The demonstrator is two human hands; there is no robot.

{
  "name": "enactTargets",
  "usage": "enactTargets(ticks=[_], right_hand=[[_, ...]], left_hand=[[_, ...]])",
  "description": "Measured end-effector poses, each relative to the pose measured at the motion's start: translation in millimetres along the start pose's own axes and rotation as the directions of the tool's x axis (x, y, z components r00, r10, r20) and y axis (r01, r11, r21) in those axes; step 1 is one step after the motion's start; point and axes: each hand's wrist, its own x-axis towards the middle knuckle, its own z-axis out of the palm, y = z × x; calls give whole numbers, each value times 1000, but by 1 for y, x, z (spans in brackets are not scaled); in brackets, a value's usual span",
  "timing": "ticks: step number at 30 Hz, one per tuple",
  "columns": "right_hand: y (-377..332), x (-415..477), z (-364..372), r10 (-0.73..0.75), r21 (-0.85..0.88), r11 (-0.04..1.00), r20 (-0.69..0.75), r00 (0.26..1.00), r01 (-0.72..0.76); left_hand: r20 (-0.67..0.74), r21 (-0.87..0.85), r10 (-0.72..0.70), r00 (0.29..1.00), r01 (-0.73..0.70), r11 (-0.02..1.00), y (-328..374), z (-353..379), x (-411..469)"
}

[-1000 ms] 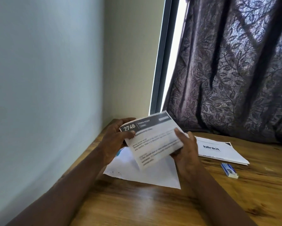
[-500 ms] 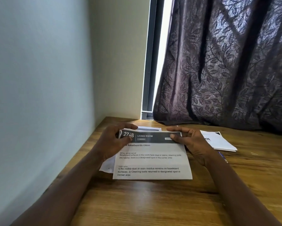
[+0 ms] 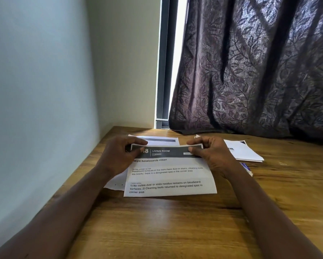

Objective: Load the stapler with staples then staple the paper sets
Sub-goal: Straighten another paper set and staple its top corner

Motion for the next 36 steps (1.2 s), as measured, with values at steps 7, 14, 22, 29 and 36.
enactTargets(ticks=[7, 14, 22, 29, 36], right_hand=[[-1, -22, 47, -130, -853, 518, -2, 992, 67], [15, -32, 49, -175, -855, 506, 25, 984, 112], [15, -33, 53, -201, -901, 410, 63, 978, 142], [10, -35, 50, -173, -902, 394, 116, 978, 176], [12, -35, 48, -182, -880, 443, 100, 978, 172]], left_hand=[[181, 449, 0, 983, -83, 890, 11, 8, -9], [204, 629, -29, 978, -108, 770, 15, 9, -11], [225, 789, -75, 971, -137, 599, 66, 29, -24], [483, 555, -228, 845, -95, 826, 99, 74, -38], [582, 659, -417, 698, -105, 745, 70, 27, -46]])
